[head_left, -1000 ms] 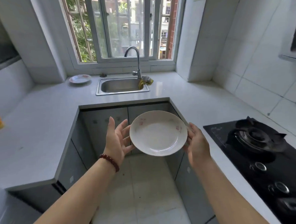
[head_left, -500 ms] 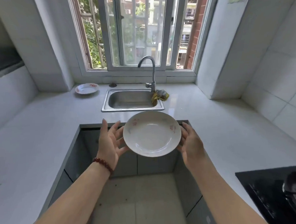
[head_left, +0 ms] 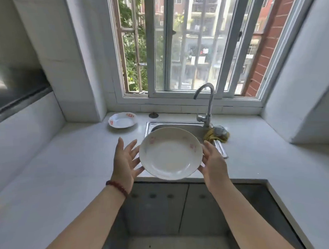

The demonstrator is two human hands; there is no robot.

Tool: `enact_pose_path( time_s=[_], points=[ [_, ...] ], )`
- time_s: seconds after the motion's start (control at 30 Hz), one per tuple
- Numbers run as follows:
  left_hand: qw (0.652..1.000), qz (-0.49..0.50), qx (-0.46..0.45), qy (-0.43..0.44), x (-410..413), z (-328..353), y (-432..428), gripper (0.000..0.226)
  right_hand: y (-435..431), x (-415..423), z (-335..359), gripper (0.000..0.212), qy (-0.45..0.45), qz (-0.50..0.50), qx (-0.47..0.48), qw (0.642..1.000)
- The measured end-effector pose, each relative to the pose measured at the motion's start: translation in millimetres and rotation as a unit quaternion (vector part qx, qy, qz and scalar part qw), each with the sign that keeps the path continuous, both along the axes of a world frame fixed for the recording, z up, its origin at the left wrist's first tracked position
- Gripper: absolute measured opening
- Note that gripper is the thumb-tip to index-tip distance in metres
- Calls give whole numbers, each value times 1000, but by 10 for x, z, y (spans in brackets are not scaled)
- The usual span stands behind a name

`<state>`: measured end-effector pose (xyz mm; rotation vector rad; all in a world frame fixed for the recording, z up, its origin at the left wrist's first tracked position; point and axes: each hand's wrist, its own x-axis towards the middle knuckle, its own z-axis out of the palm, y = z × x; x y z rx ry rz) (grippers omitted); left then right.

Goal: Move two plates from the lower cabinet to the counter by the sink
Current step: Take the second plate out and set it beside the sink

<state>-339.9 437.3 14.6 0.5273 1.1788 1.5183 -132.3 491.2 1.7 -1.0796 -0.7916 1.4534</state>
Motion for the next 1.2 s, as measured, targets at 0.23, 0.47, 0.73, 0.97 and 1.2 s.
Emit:
enact_pose_path(
  time_s=[0.23,0.47,0.73,0.97,1.2],
  points=[
    [998,50,-24,23,-870,20,537,69,736,-972,-51,27,-5,34,-23,999],
    [996,84,-31,27,-1457,-24,1167,64,1522,-1640,-150,20,-7,71,-34,997],
    [994,108,-30,3,-1890,-47,2275,55,2742,-2121,-165,32,-14,93,-43,995],
    [991,125,-49,-12,-2171,-140,3148,63,3651,-2467,-255,31,-59,122,-20,991],
    [987,135,-88,9,-2526,-430,3690,55,4283,-2951,-620,24,-100,170,-34,980]
  ],
)
